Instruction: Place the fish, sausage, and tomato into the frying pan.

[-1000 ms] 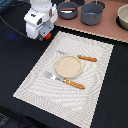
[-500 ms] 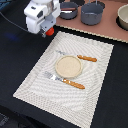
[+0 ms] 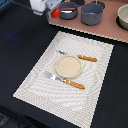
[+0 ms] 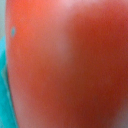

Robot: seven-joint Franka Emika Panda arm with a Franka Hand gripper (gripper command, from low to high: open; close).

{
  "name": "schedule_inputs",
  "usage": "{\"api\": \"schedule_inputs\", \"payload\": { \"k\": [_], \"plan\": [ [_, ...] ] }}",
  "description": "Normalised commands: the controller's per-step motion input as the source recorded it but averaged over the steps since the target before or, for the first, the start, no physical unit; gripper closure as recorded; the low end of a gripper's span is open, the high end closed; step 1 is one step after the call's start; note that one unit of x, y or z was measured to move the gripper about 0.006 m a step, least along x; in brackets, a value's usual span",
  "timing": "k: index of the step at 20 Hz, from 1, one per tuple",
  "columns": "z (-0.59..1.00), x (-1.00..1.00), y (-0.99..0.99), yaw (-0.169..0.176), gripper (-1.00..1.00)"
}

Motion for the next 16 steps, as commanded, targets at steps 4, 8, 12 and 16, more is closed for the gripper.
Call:
{"api": "schedule_inputs", "payload": {
  "k": [4, 8, 12, 16],
  "plan": [
    [0.73, 0.56, 1.0, 0.0, 1.0],
    [0.2, 0.74, 0.93, 0.0, 1.0],
    [-0.08, 0.71, 0.67, 0.0, 1.0],
    [-0.27, 0.44, 0.51, 0.0, 1.0]
  ]
}}
